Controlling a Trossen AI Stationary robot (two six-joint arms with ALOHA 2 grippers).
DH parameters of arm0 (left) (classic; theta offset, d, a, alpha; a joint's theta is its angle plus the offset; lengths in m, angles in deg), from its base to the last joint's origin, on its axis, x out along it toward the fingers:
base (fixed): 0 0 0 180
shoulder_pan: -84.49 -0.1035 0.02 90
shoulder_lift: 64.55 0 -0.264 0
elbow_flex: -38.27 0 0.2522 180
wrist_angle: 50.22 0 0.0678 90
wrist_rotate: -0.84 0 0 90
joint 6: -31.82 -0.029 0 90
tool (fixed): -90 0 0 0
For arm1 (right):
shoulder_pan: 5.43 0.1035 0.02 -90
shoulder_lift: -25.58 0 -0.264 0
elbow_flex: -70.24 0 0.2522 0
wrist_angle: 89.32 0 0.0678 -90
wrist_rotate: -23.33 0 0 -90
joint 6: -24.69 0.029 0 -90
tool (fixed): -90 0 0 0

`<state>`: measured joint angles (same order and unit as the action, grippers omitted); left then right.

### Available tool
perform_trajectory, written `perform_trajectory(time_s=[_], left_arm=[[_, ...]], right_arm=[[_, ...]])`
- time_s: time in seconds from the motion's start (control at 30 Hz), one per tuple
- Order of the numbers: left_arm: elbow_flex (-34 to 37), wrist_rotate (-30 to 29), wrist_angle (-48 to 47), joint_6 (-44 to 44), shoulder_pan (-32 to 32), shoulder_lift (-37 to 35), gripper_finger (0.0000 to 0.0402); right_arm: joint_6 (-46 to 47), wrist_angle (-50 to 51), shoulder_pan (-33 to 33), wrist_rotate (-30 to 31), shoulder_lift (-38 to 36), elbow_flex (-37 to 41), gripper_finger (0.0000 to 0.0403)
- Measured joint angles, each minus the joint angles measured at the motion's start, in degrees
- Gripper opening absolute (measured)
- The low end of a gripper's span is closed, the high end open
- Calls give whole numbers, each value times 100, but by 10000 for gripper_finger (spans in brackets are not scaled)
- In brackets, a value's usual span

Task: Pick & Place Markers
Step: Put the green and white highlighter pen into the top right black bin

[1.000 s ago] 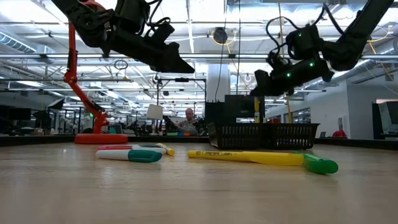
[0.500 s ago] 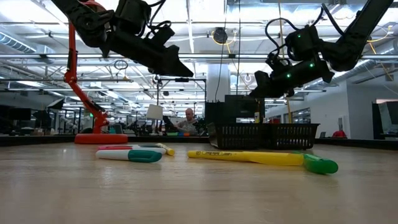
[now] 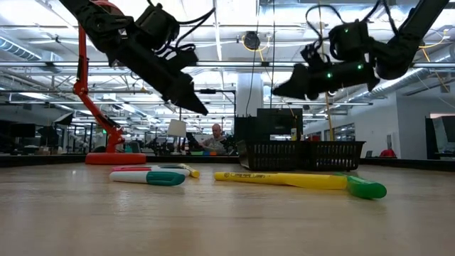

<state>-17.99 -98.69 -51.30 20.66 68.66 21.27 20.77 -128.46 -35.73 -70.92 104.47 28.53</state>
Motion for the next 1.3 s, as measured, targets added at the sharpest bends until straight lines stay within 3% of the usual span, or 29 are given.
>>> perform_trajectory(time_s=[0.13,0.37,0.5,0.73,1.03,1.3], left_arm=[[0,86,-242,451,102,0,153],[0,1405,-2145,1412,734,0,171],[4,1096,-2974,1271,1372,2,177],[2,670,-2848,1386,1994,2,177],[0,565,-2857,2228,2048,170,177],[-26,544,-2686,2525,2050,849,177]], right_arm=[[-44,-502,472,-30,0,0,118],[-167,-896,830,-9,0,0,119],[-171,-966,867,-6,0,0,117],[-198,-983,866,-6,0,0,120],[-346,-1470,865,-5,0,0,121],[-681,-1775,865,-7,0,-3,121]])
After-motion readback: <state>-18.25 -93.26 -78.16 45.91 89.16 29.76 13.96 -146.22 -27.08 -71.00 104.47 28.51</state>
